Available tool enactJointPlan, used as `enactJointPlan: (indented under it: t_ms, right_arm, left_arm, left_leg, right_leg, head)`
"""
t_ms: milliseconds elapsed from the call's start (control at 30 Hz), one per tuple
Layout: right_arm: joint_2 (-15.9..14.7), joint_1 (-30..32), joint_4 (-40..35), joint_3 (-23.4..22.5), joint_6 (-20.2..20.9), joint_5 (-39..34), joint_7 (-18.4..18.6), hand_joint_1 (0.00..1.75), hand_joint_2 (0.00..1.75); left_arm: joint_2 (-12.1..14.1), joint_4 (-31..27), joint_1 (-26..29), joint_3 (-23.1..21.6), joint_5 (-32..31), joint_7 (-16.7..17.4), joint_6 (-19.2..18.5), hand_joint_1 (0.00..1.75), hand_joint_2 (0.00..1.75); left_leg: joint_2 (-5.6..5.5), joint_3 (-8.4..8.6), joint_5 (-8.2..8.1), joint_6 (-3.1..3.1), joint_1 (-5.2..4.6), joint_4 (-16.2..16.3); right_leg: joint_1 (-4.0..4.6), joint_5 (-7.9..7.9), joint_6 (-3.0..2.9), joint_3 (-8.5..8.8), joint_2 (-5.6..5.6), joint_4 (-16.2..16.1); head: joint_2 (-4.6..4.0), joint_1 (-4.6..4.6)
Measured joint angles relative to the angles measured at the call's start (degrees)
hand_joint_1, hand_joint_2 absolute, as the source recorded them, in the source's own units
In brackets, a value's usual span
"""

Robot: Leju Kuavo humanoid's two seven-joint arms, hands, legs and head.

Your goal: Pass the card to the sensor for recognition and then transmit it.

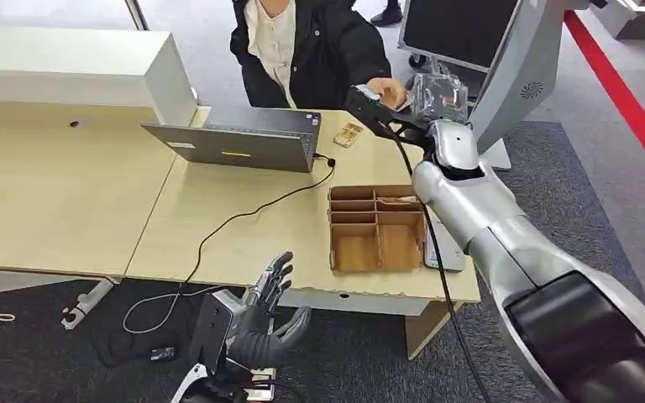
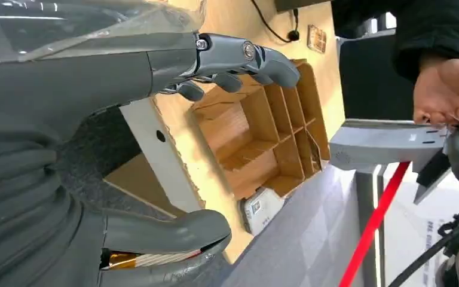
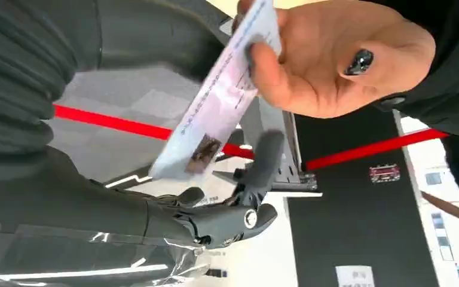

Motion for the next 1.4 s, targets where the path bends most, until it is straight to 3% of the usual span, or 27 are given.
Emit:
enactJointPlan:
  t_ms: [200,467,567,700,867,1033,1200,1400]
  right_arm:
    - [-0.1,0.2,0.7,0.1,-2.3,-2.2,-1.9,0.00,1.75]
    - [-0.5,2.8,-2.4,-0.7,-12.7,-12.7,-13.3,0.00,1.75]
    - [-1.6,6.6,-7.9,-0.9,-14.7,-15.5,-13.4,0.00,1.75]
    - [-4.6,14.3,-19.2,-1.0,-16.5,-15.1,-10.7,0.00,1.75]
    - [-9.5,25.1,-35.4,-1.9,-16.2,-12.5,-8.5,0.00,1.75]
    - [-13.2,34.7,-48.8,-3.6,-12.8,-9.0,-6.6,0.00,1.75]
    - [-15.2,41.4,-57.0,-4.9,-9.4,-3.6,-5.7,0.00,1.75]
    - [-16.0,44.3,-61.6,-5.9,-5.8,-1.0,-5.0,0.00,1.75]
  left_arm:
    - [0.0,0.0,-0.1,0.0,0.8,-0.1,0.2,0.00,1.75]
    - [0.0,0.0,-0.1,0.0,1.8,-1.9,2.4,0.00,1.75]
    - [0.0,0.0,0.0,0.0,2.0,-2.4,4.4,0.00,1.75]
    - [0.3,0.0,0.8,0.0,1.9,-2.6,6.3,0.00,1.75]
    - [0.6,0.0,1.5,0.0,1.7,-2.7,7.2,0.00,1.75]
    - [0.9,-0.4,2.0,0.0,1.2,-2.7,6.3,0.00,1.75]
    - [0.9,-0.5,2.0,0.0,1.1,-2.5,4.6,0.00,1.75]
    - [0.9,-0.5,1.8,0.0,1.1,-2.3,2.5,0.00,1.75]
  left_leg:
    - [0.00,0.00,0.00,0.00,0.00,0.0]
    - [0.01,0.00,0.00,0.00,0.00,0.0]
    - [0.00,0.03,0.00,0.00,0.02,0.0]
    - [-0.01,0.05,-0.01,0.00,0.01,0.0]
    - [0.00,0.04,-0.03,0.02,-0.01,0.0]
    - [0.00,0.01,-0.03,0.02,-0.01,0.0]
    - [0.01,0.02,-0.03,0.02,0.00,0.0]
    - [0.04,0.02,-0.02,0.02,0.00,0.0]
  right_leg:
    - [0.00,0.00,0.00,0.00,0.00,0.0]
    - [0.00,0.00,0.00,0.00,0.00,0.0]
    - [0.03,0.00,0.00,0.02,0.00,0.0]
    - [0.07,-0.01,0.00,0.04,-0.01,0.0]
    - [0.07,-0.01,0.01,0.01,0.00,0.0]
    - [0.06,-0.02,0.00,0.01,-0.01,0.0]
    - [0.06,-0.01,0.00,0.01,0.00,0.0]
    - [0.06,0.00,0.00,0.02,0.01,0.0]
  head:
    - [0.00,0.00]
    - [0.00,-0.02]
    - [0.00,0.02]
    - [0.00,0.00]
    - [0.00,0.00]
    - [0.00,-0.02]
    - [0.00,-0.02]
    - [0.00,0.00]
